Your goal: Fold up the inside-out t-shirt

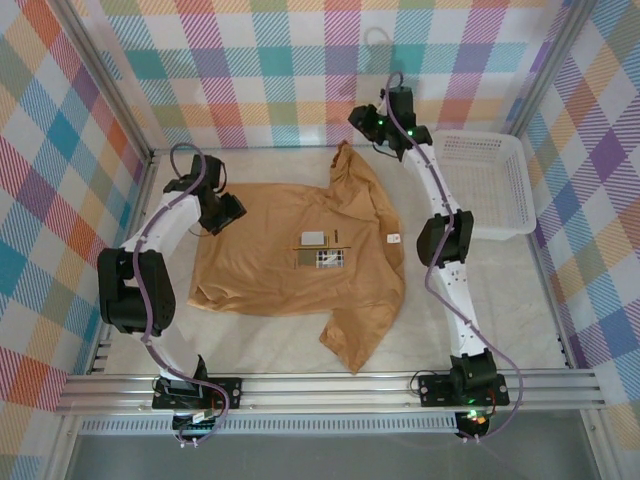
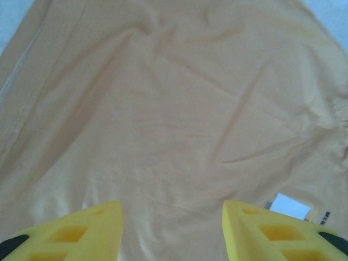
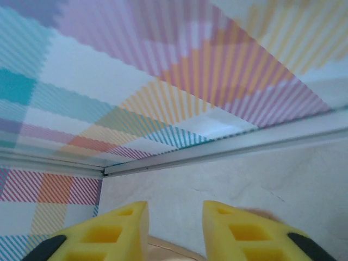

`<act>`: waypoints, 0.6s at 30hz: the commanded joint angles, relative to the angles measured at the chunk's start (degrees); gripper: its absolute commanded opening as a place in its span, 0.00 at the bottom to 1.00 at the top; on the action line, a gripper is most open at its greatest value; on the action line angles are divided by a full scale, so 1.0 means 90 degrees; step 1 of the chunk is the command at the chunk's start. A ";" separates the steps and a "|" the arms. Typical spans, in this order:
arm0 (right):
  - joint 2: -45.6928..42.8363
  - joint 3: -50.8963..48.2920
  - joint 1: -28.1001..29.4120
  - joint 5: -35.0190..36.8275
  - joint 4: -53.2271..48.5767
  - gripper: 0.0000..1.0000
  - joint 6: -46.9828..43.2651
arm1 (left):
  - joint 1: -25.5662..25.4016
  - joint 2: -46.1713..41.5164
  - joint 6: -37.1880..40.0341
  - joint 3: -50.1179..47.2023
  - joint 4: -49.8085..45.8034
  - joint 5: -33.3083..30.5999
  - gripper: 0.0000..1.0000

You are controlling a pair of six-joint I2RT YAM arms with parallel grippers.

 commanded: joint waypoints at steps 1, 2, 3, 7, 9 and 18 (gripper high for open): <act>-0.0048 -0.0353 -0.0057 -0.0469 -0.0370 0.37 0.0278 | -0.0009 -0.0358 -0.0104 -0.0212 0.0172 0.0034 0.51; -0.0358 -0.0776 -0.0057 -0.0468 -0.0456 0.37 0.0080 | -0.0009 -0.0369 -0.0105 -0.0219 0.0175 0.0024 0.51; -0.0768 -0.1381 -0.0047 -0.0426 -0.0462 0.37 -0.0147 | -0.0009 -0.0356 -0.0113 -0.0219 0.0185 0.0040 0.51; -0.2057 -0.3467 -0.0024 -0.0072 -0.0367 0.36 -0.0913 | -0.0037 -0.0271 -0.0193 -0.0176 0.0299 0.0246 0.51; -0.2330 -0.4038 0.0008 -0.0048 -0.0366 0.35 -0.1113 | -0.0067 -0.0235 -0.0210 -0.0156 0.0318 0.0283 0.51; -0.2220 -0.5133 0.0275 -0.0045 -0.0121 0.34 -0.1272 | -0.0114 0.0320 -0.0120 0.0130 0.0414 0.0172 0.55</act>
